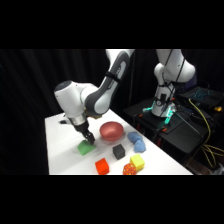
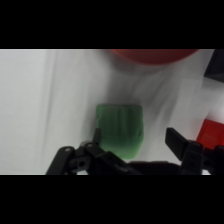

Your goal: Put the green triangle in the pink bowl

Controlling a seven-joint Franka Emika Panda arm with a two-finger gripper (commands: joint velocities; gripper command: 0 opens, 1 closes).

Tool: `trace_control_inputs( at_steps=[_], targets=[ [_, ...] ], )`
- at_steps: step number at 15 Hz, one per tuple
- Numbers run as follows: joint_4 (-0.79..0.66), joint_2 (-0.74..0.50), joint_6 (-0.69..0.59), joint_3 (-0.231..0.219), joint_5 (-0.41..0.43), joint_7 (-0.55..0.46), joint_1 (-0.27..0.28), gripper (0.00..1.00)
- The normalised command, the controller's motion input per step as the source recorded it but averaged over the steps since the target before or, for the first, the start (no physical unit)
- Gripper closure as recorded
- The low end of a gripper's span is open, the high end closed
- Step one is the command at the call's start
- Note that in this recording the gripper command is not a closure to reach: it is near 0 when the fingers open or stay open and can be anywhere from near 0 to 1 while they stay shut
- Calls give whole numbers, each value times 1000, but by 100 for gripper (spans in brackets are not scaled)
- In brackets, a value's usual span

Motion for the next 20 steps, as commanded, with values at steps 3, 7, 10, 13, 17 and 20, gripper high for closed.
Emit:
trace_control_inputs(
  at_steps=[3, 7, 10, 13, 17, 20],
  targets=[
    [252, 213, -87, 100, -33, -271, -117, 0],
    [254, 223, -82, 103, -39, -291, -136, 0],
    [316, 199, -114, 114, -34, -300, -143, 0],
    [343, 159, -136, 117, -32, -296, -128, 0],
    [311, 134, -120, 117, -23, -293, -113, 100],
    [317, 147, -121, 106, -26, -293, -100, 100]
  ],
)
